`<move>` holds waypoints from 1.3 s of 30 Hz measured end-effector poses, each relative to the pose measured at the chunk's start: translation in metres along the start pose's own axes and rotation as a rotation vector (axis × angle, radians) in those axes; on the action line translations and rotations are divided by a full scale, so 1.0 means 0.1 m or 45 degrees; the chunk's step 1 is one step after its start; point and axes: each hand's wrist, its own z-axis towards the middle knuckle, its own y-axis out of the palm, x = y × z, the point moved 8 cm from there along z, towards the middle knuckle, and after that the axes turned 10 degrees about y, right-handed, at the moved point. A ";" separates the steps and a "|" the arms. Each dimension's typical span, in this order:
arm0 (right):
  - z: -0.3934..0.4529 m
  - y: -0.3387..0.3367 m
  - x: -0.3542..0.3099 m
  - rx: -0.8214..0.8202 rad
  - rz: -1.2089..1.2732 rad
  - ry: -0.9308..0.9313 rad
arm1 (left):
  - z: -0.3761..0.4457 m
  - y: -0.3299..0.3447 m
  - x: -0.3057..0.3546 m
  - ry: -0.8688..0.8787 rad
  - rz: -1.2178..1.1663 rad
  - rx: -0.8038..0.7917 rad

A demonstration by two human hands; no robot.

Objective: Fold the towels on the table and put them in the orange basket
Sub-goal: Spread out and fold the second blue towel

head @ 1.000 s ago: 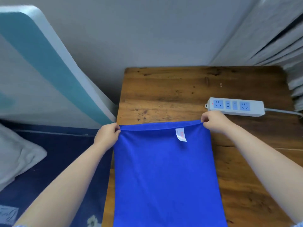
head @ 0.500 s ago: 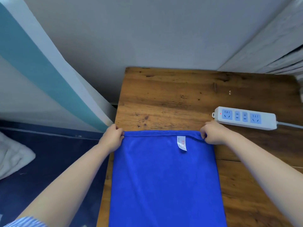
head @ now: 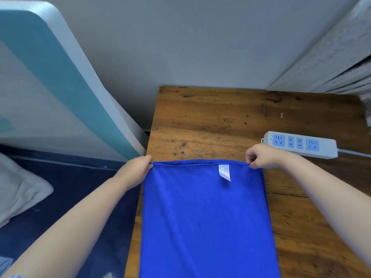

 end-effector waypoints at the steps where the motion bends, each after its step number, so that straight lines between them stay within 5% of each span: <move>1: -0.04 -0.02 0.02 0.014 -0.014 0.008 | -0.03 -0.04 0.00 -0.016 -0.010 0.030; 13: -0.85 -0.11 0.22 0.297 0.157 0.047 | -0.71 -0.46 0.11 -0.162 -0.213 0.439; 19: -1.57 -0.26 0.34 0.444 0.238 0.087 | -1.02 -0.82 0.47 -0.033 -0.233 0.574; 26: -2.50 -0.91 0.32 1.091 0.402 0.083 | -1.27 -1.55 1.14 0.193 0.273 0.650; 32: -3.64 -1.25 0.35 2.012 0.615 0.032 | -1.65 -2.34 1.64 0.347 0.243 1.179; 34: -3.74 -1.23 0.39 2.049 0.675 0.104 | -1.63 -2.40 1.79 0.376 0.304 1.128; 36: -3.65 -1.20 0.41 1.853 0.591 0.192 | -1.58 -2.36 1.88 0.326 0.388 1.015; 39: -3.89 -1.19 0.48 2.041 0.700 0.153 | -1.71 -2.50 1.92 0.377 0.199 1.231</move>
